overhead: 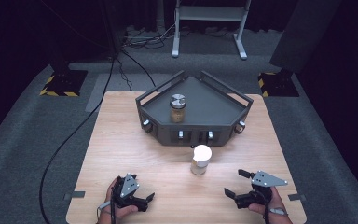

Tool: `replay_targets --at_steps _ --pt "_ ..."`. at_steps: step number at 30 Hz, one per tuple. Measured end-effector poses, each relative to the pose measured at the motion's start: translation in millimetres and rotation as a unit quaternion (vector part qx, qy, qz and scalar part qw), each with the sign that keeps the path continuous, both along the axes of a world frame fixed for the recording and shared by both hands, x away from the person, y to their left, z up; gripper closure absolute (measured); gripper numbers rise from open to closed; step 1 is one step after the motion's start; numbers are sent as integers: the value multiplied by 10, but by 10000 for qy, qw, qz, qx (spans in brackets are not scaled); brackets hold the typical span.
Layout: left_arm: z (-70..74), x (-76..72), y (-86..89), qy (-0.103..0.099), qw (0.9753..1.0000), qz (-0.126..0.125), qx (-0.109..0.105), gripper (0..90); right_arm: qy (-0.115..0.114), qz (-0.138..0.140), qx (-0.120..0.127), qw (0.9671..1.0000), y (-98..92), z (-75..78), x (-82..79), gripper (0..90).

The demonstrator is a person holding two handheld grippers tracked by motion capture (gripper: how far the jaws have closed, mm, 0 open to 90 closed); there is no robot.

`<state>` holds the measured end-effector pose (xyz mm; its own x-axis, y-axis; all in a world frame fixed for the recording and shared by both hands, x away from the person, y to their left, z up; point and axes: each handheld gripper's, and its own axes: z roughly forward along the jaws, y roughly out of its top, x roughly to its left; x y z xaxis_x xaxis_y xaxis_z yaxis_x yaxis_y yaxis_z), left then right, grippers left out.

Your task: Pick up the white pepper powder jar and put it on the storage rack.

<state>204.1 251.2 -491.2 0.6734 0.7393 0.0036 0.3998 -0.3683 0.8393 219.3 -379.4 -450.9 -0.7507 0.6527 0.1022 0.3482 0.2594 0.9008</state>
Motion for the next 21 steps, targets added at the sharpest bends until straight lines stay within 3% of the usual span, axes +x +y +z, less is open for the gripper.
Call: replay_targets --at_steps 13,21 --pt "-1 -1 0 -4 10000 0 0 5 -94 121 -206 9997 243 78 179 18" --pt "-1 -1 0 -5 10000 1 1 5 -113 174 -188 9996 332 87 274 19"
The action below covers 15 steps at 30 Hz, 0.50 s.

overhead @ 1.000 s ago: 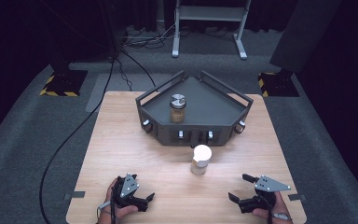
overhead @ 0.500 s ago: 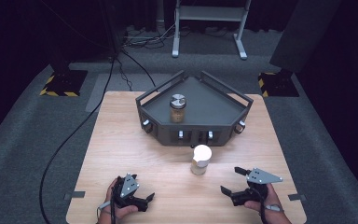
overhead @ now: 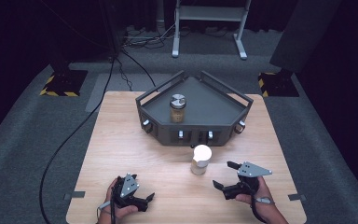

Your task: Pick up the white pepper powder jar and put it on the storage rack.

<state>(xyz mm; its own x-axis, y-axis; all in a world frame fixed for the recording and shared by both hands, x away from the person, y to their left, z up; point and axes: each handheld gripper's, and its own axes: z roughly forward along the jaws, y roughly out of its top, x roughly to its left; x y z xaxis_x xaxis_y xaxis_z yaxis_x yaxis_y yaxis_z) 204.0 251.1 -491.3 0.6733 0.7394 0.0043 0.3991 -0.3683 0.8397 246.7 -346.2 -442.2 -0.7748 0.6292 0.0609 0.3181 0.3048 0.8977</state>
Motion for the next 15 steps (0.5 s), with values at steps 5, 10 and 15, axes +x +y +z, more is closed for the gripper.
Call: replay_targets --at_steps 5,10,15 --pt "-1 -1 0 -2 10000 1 -2 6 -23 13 -51 10000 53 13 36 20" --pt "-1 -3 -1 -7 10000 4 1 6 -18 18 -49 10000 105 8 79 22" --pt "-1 -2 -1 -6 10000 5 0 7 -6 55 -110 9999 178 10 128 25"
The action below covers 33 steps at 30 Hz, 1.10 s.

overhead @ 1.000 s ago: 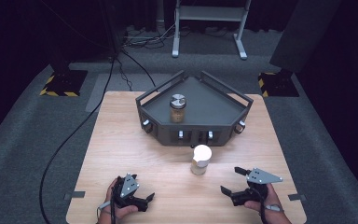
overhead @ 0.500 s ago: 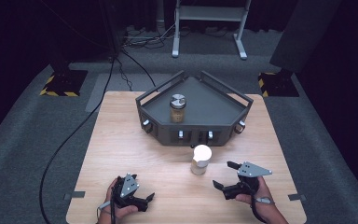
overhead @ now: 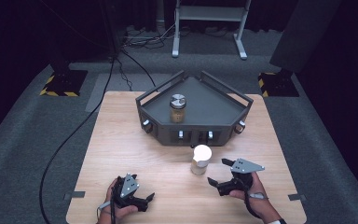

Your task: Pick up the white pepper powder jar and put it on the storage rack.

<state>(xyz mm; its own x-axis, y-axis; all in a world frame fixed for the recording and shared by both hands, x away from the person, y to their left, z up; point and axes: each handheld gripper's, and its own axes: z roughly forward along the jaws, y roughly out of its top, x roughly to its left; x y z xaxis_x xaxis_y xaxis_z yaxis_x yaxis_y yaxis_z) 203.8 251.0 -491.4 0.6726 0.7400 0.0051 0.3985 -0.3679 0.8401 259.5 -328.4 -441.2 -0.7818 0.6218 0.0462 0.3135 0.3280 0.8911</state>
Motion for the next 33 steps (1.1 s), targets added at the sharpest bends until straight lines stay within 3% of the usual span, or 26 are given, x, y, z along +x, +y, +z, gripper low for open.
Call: replay_targets --at_steps 33 --pt "1 2 0 6 10000 0 2 6 68 186 62 9998 319 -52 337 25"
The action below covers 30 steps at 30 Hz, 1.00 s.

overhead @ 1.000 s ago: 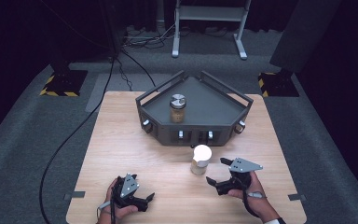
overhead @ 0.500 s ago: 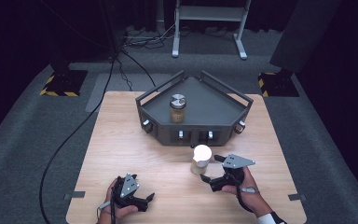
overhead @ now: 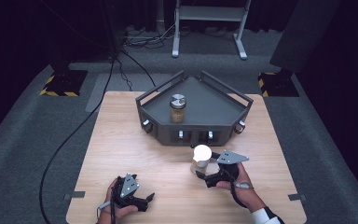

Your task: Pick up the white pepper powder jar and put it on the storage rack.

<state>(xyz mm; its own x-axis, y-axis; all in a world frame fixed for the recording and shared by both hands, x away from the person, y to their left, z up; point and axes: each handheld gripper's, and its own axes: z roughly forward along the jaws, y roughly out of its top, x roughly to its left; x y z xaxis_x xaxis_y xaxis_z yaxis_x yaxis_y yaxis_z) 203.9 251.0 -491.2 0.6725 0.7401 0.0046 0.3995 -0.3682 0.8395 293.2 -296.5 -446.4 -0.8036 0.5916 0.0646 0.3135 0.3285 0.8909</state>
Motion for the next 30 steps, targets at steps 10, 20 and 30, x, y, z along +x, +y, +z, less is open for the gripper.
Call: replay_targets --at_steps 10,20,30 --pt "0 0 0 0 10000 1 -1 6 -51 -115 -8 9999 88 -30 38 99" --pt "-1 -1 0 -2 10000 2 -1 6 -87 -102 61 9999 91 -41 37 216" --pt "-1 -2 -1 -5 10000 4 -2 6 -191 -182 114 9996 73 -87 3 292"
